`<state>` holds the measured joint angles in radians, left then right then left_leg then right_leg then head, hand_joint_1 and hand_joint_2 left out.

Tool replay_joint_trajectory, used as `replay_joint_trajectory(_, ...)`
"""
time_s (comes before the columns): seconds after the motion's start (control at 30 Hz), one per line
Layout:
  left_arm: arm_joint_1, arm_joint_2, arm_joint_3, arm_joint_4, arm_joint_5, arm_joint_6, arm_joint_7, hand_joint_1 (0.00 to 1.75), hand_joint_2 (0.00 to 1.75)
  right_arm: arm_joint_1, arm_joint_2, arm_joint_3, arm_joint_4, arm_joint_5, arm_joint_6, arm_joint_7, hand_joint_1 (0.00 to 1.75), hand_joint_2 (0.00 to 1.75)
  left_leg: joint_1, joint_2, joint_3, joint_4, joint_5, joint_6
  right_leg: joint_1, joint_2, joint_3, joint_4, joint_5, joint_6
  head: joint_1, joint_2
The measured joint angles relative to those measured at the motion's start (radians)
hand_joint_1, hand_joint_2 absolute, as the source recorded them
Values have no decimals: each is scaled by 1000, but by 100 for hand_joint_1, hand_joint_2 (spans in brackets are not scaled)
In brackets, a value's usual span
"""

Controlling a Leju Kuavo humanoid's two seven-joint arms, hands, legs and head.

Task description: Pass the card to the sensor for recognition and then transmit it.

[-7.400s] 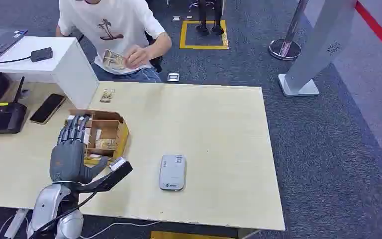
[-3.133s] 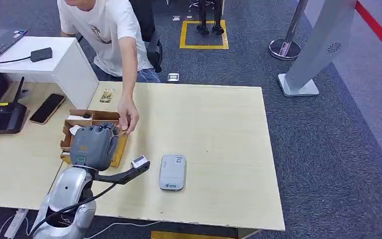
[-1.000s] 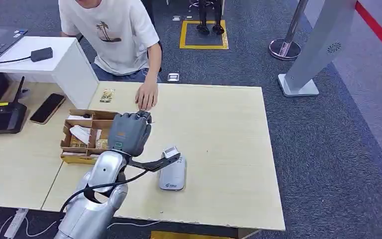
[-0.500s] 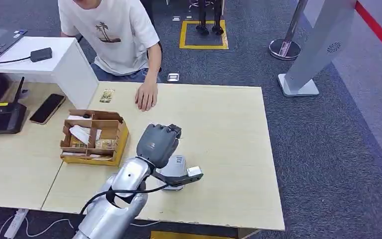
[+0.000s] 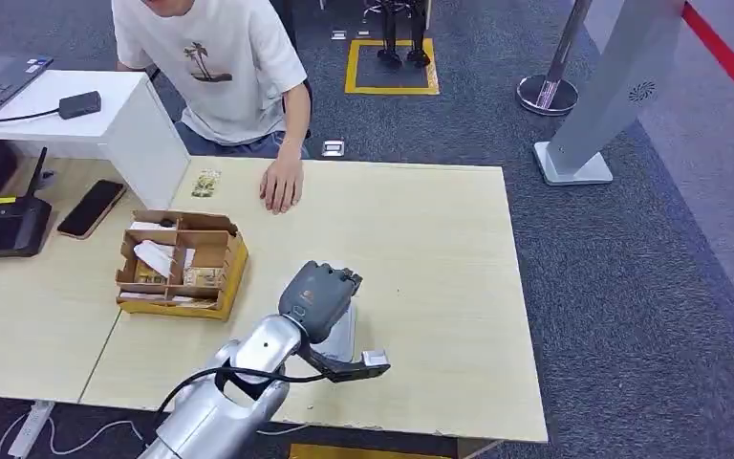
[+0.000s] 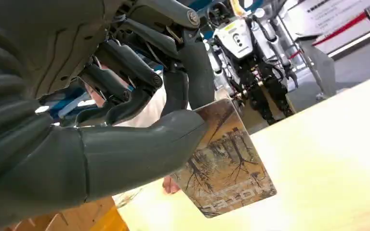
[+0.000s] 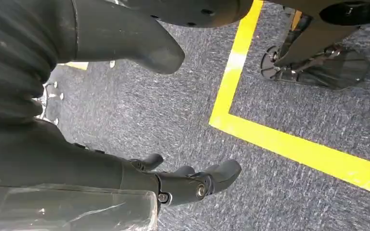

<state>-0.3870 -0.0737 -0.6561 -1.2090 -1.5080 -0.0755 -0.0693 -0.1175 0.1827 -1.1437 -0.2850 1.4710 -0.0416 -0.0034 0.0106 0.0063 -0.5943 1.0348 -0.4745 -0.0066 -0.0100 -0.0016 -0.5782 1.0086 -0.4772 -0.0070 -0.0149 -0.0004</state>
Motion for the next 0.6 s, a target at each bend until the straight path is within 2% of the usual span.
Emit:
replay_joint_trajectory(0.13, -8, 22, -39, 17, 12, 10, -27, 175, 175, -6, 0, 0, 0, -1, 2, 0, 0, 175, 0, 0, 0, 0, 0, 0, 0, 0, 0, 0, 0, 0, 0, 0)
replay_joint_trajectory(0.3, -26, 55, -79, 21, 12, 10, 24, 175, 175, -5, -1, 0, 0, -11, -1, 0, 0, 175, 0, 0, 0, 0, 0, 0, 0, 0, 0, 0, 0, 0, 0, 0)
replay_joint_trajectory(0.6, -59, 103, -124, 21, 33, -22, 12, 175, 175, -4, -6, 0, 0, -11, -1, 0, 0, 175, 0, 0, 0, 0, 0, 0, 0, 0, 0, 0, 0, 0, 0, 0)
